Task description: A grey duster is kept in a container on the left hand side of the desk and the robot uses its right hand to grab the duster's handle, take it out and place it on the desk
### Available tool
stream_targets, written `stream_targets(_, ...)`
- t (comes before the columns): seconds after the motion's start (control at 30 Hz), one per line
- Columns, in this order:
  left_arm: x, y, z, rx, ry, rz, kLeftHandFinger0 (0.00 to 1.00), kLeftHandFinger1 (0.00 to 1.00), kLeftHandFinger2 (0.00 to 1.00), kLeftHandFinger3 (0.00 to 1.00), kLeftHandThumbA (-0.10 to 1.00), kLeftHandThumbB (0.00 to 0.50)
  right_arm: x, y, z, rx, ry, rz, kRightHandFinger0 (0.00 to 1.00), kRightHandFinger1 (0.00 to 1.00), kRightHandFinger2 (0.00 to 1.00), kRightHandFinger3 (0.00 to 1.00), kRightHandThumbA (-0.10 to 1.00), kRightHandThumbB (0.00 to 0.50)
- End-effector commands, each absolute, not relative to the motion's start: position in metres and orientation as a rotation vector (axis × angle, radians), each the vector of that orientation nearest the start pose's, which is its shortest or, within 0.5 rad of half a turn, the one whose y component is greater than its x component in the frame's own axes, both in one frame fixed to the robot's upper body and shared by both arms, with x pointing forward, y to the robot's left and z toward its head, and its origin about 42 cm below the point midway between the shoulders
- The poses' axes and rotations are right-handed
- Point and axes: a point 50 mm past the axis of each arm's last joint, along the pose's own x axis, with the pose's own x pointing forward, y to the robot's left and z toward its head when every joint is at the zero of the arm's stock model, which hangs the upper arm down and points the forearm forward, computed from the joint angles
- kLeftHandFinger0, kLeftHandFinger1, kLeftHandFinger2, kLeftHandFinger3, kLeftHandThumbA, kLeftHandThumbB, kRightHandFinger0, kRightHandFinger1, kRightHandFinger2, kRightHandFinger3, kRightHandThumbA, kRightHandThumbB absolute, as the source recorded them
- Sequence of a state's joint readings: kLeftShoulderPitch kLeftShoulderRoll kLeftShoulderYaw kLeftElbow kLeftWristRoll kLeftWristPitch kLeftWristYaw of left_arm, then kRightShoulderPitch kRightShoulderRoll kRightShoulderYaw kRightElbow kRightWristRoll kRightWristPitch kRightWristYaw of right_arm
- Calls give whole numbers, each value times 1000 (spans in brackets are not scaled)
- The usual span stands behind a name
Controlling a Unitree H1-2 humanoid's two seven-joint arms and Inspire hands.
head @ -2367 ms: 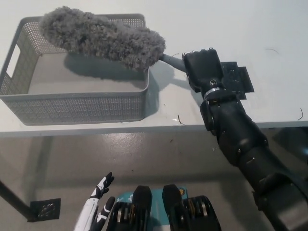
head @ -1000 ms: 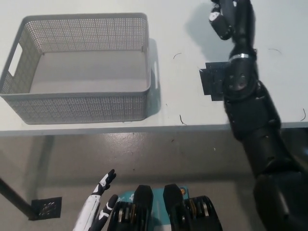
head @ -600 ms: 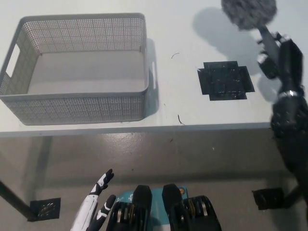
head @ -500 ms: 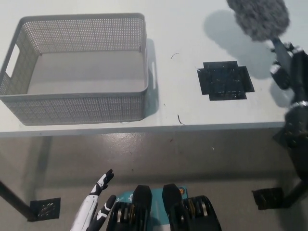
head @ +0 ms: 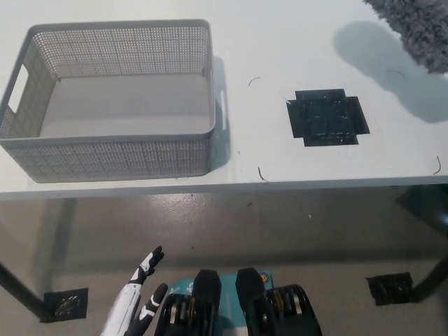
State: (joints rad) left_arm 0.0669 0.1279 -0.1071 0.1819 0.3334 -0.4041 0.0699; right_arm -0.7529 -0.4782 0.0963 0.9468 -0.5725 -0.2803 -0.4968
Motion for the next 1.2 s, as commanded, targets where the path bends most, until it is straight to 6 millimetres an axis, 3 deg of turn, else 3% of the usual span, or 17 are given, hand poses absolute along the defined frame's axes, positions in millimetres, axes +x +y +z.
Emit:
stream_targets(0.0,250,230,62,437,-227,-130,1000,1000,1000,1000,1000,0,502,-384,263,-1127,-479,-345,2,376,813,742,-100,178)
stream_targets(0.07,251,230,63,440,-228,-131,1000,1000,1000,1000,1000,0,503,-382,269,-1175,-508,-329,77,369,743,673,-100,216)
stream_targets(0.23,252,230,64,441,-230,-134,1000,1000,1000,1000,1000,0,510,-371,285,-1254,-584,-269,0,314,661,576,-100,228)
stream_targets(0.27,252,230,64,442,-231,-133,1000,1000,1000,1000,1000,0,511,-368,288,-1266,-592,-256,0,284,612,564,-100,289)
stream_targets(0.3,252,230,64,441,-231,-132,1000,1000,1000,1000,1000,0,512,-363,291,-1286,-607,-244,0,232,544,309,-100,287)
stream_targets(0.4,252,230,64,439,-231,-132,1000,1000,1000,1000,1000,0,513,-354,293,-1312,-676,-228,0,164,431,34,-100,288)
stream_targets(0.57,252,230,64,437,-230,-133,1000,1000,1000,1000,1000,0,514,-343,292,-1358,-678,-205,0,161,477,34,-100,311)
stream_targets(0.7,252,231,65,445,-231,-136,1000,1000,1000,1000,1000,0,517,-343,291,-1438,-676,-185,0,174,497,122,-100,318)
stream_targets(0.73,252,231,65,446,-230,-136,1000,1000,1000,1000,1000,0,517,-344,290,-1440,-651,-179,5,205,504,110,-100,290)
stream_targets(0.77,252,231,65,445,-229,-137,1000,1000,1000,1000,1000,0,519,-345,290,-1437,-600,-170,23,232,529,204,-100,277)
stream_targets(0.83,252,231,64,443,-229,-138,1000,1000,1000,1000,1000,0,522,-347,290,-1457,-528,-166,46,253,464,174,-90,257)
stream_targets(0.87,252,231,64,443,-228,-138,1000,1000,1000,1000,1000,0,523,-348,290,-1485,-472,-170,79,281,461,187,30,242)
stream_targets(0.9,252,231,64,445,-229,-139,1000,1000,1000,1000,1000,0,523,-349,292,-1513,-409,-172,255,448,628,402,274,257)
stream_targets(1.0,252,231,65,448,-231,-139,1000,1000,1000,1000,1000,0,523,-350,294,-1541,-247,-156,590,822,979,993,639,349)
stream_targets(1.03,253,231,65,446,-234,-133,1000,1000,1000,1000,1000,0,526,-348,298,-1562,-192,-145,759,1000,1000,1000,778,399)
stream_targets(1.07,254,231,65,443,-233,-129,1000,1000,1000,1000,1000,1,528,-347,302,-1570,-145,-137,954,1000,1000,1000,823,438)
stream_targets(1.17,254,231,65,441,-230,-127,1000,1000,1000,1000,1000,2,527,-347,308,-1552,-62,-131,1000,1000,1000,1000,815,469)
